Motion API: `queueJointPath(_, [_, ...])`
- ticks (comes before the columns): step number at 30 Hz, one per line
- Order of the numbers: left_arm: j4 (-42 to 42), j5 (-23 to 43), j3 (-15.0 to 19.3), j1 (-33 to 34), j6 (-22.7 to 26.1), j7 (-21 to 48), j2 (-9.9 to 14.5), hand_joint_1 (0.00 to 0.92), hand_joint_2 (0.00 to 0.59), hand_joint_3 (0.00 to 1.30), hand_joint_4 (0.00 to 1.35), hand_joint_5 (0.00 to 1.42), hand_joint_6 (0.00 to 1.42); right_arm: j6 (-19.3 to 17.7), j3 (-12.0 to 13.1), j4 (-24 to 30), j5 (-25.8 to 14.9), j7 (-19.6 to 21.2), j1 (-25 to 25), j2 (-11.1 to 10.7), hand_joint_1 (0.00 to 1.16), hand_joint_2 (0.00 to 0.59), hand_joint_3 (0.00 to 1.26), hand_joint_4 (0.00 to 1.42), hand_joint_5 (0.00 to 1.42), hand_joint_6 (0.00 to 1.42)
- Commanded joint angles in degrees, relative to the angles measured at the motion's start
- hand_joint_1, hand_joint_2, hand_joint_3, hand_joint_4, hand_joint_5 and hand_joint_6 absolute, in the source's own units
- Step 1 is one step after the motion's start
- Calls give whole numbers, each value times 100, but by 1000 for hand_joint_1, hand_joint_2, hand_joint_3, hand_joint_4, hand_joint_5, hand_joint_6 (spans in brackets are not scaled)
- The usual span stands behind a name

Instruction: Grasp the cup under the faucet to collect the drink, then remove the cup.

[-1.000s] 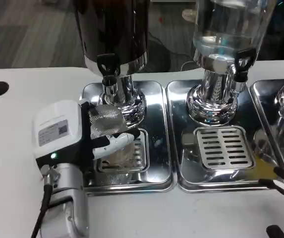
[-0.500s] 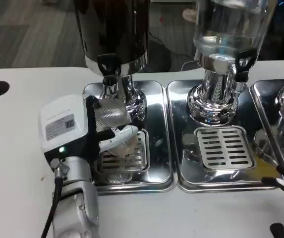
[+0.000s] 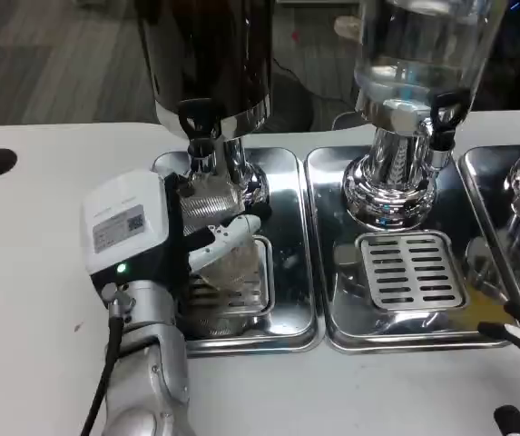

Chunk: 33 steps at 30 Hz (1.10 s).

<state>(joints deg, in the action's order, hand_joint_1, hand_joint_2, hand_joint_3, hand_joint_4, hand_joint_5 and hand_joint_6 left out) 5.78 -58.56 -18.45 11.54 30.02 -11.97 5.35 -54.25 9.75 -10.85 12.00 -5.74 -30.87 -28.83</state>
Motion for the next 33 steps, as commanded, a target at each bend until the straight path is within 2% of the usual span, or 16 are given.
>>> queueJointPath(1, [-18, 114, -14, 48, -45, -70, 86, 69, 43, 483, 532, 804, 814, -29, -47, -13, -37, -82, 72, -15, 499, 392, 181, 22, 5, 0])
queueJointPath(8, [-166, 177, -36, -21, -55, -116, 199, 56, 42, 465, 517, 786, 812, 52, -92, 32, -17, -106, 143, 8, 500, 392, 181, 22, 11, 0])
queueJointPath(14, [-266, 289, 27, -132, -94, -119, 308, 6, 26, 410, 418, 733, 796, 99, -129, 93, 5, -100, 152, 16, 501, 392, 186, 22, 12, 0])
queueJointPath(21, [-391, 405, 101, -275, -218, -208, 367, 0, 24, 376, 385, 712, 795, 166, -166, 156, 20, -95, 165, 41, 504, 388, 189, 22, 13, 0])
queueJointPath(25, [-675, 713, 300, -578, -614, -403, 468, 0, 11, 345, 314, 694, 807, 184, -193, 186, 59, -84, 153, 63, 509, 385, 190, 22, 13, 0])
queueJointPath(30, [-1434, 1114, 628, -1127, -1291, -622, 643, 0, 16, 329, 279, 710, 850, 214, -195, 196, 64, -82, 167, 75, 512, 384, 190, 22, 13, 0])
queueJointPath(33, [-1908, 1236, 781, -1372, -1514, -585, 716, 0, 16, 328, 274, 737, 869, 238, -209, 242, 65, -85, 185, 91, 514, 383, 190, 22, 13, 0])
